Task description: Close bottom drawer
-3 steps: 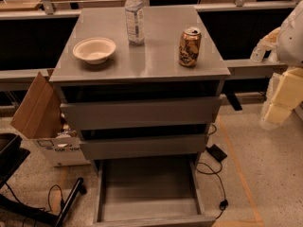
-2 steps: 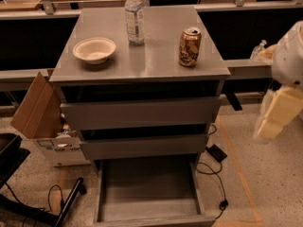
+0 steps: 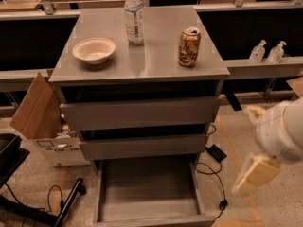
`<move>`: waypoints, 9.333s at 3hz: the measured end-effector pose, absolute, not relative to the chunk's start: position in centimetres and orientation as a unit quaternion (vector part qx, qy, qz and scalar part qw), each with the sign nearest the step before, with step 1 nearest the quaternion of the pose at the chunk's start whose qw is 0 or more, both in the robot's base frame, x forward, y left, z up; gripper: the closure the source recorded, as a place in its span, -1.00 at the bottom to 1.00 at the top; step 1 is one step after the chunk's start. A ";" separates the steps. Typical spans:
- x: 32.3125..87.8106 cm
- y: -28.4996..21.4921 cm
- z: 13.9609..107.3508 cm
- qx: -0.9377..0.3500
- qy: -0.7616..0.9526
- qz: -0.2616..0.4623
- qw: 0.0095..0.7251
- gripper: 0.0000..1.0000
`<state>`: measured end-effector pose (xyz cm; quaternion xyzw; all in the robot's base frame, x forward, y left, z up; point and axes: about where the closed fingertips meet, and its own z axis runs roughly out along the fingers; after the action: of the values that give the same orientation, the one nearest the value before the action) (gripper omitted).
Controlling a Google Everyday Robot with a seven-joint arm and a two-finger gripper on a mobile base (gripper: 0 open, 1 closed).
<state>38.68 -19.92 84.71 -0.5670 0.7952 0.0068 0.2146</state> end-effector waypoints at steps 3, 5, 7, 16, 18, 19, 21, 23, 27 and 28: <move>35.3 -17.3 59.9 -0.541 0.822 0.058 0.169 -1.00; 35.5 -17.3 59.5 -0.524 0.832 0.055 0.174 -1.00; 35.9 -16.1 52.1 -0.515 0.842 0.051 0.153 -1.00; 34.8 -12.7 20.1 -0.512 0.829 0.168 0.151 -0.03; 34.8 -12.7 20.6 -0.512 0.829 0.168 0.151 0.91; 34.8 -12.7 21.2 -0.512 0.829 0.167 0.151 1.00; 34.8 -12.7 21.4 -0.512 0.829 0.167 0.151 1.00; 34.8 -12.7 21.4 -0.512 0.829 0.167 0.151 1.00; 34.8 -12.7 21.5 -0.512 0.829 0.168 0.151 -0.91; 34.8 -12.7 21.5 -0.512 0.829 0.168 0.151 -1.00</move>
Offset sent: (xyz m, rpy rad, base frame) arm -0.0166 0.0285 -0.3053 0.0621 0.0851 -0.0629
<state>34.80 -12.67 21.49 -0.5118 0.8291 0.1675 0.1505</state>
